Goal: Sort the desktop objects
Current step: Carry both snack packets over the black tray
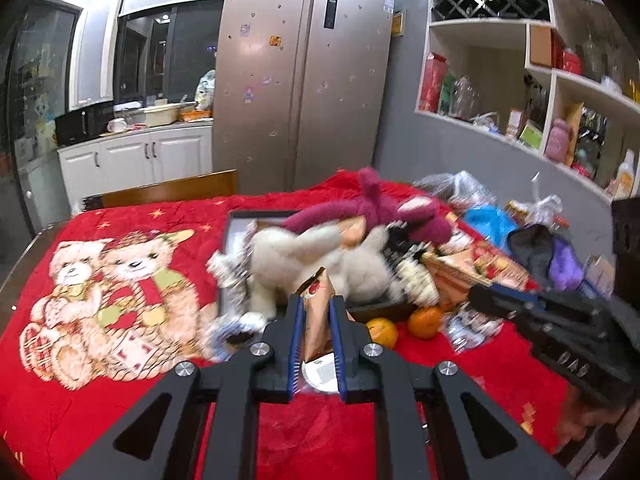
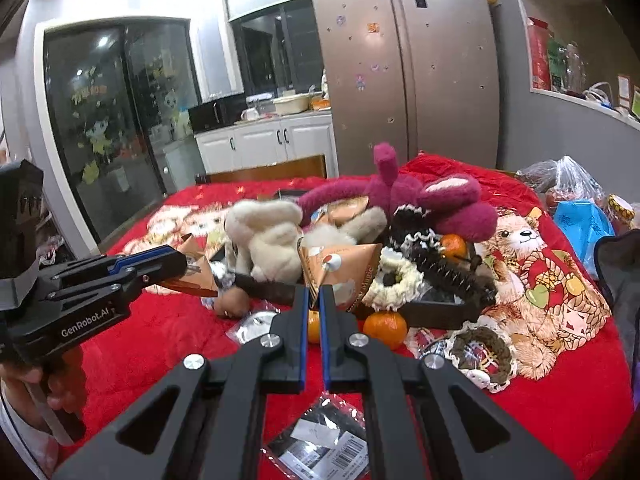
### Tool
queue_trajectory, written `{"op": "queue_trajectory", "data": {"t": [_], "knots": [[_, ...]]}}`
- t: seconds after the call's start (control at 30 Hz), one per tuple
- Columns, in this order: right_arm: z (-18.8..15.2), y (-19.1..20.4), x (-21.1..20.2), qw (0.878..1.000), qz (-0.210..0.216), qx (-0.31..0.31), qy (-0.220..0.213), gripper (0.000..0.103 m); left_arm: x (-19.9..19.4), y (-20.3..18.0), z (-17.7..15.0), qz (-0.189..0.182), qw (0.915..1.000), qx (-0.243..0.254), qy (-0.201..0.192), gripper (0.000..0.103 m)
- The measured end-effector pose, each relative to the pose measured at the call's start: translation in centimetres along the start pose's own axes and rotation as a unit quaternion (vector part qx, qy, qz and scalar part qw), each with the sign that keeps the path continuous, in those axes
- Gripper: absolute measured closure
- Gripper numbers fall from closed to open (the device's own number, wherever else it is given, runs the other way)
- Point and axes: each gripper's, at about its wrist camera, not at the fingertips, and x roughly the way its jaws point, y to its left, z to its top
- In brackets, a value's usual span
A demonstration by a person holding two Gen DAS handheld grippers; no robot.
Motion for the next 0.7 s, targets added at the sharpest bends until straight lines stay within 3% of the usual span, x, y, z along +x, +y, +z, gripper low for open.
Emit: {"op": "queue_trajectory", "data": {"t": [0.27,0.43,0.7], "knots": [[5.2,-1.4,-0.8,0.999,-0.007,0.029,-0.022,0.098,0.1,-2.2,6.0,-0.008,0.9998,0.01,-0.018,0.089],[9.5,-3.0,0.6,0.999,-0.013,0.04,-0.027,0.098,2.7,-2.6,9.2,-0.011,0.9996,0.003,-0.026,0.089],[11.4,-4.9,5.3,0.999,-0.008,0.043,-0.024,0.097,8.6,-1.8,10.1,0.001,0.9998,-0.009,-0.018,0.089]]}}
